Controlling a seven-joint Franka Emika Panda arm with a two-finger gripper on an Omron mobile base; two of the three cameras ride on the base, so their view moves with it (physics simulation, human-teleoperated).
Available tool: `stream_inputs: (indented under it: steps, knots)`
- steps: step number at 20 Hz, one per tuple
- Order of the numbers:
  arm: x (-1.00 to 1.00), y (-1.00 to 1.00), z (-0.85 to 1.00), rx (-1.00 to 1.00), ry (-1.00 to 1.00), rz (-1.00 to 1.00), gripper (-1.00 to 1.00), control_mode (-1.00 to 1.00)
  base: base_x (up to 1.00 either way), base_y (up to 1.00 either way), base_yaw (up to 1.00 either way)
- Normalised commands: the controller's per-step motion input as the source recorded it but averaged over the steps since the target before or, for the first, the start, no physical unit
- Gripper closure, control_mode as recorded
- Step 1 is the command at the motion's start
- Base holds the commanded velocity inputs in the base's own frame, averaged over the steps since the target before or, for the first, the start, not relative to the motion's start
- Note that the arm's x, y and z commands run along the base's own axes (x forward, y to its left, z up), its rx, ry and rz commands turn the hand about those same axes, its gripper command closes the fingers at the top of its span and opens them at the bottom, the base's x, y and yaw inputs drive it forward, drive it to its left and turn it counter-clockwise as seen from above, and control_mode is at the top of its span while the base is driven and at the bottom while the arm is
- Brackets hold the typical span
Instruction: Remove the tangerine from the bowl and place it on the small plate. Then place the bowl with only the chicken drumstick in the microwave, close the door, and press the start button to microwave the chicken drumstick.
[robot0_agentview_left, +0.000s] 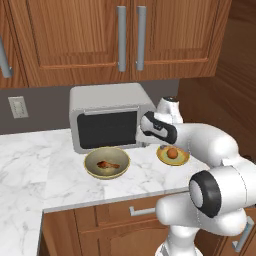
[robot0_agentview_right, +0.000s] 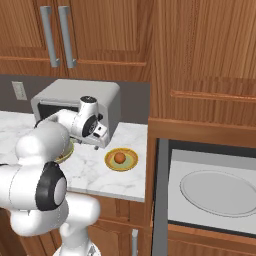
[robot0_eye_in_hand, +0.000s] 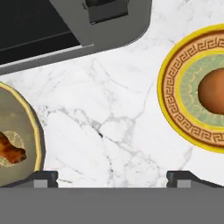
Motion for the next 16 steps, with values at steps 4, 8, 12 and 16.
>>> stream_inputs:
  steps: [4, 8, 12, 16]
  knots:
    - [-0.08, 0.86, -0.17, 0.00, 0.00, 0.00, -1.00, -1.00, 0.00, 0.00, 0.00]
    - [0.00, 0.46, -0.11, 0.00, 0.00, 0.04, -1.00, -1.00, 0.00, 0.00, 0.00]
    - [0.00, 0.40, -0.13, 0.00, 0.00, 0.02, -1.00, -1.00, 0.00, 0.00, 0.00]
    - [0.01, 0.49, -0.31, 0.00, 0.00, 0.03, -1.00, -1.00, 0.00, 0.00, 0.00]
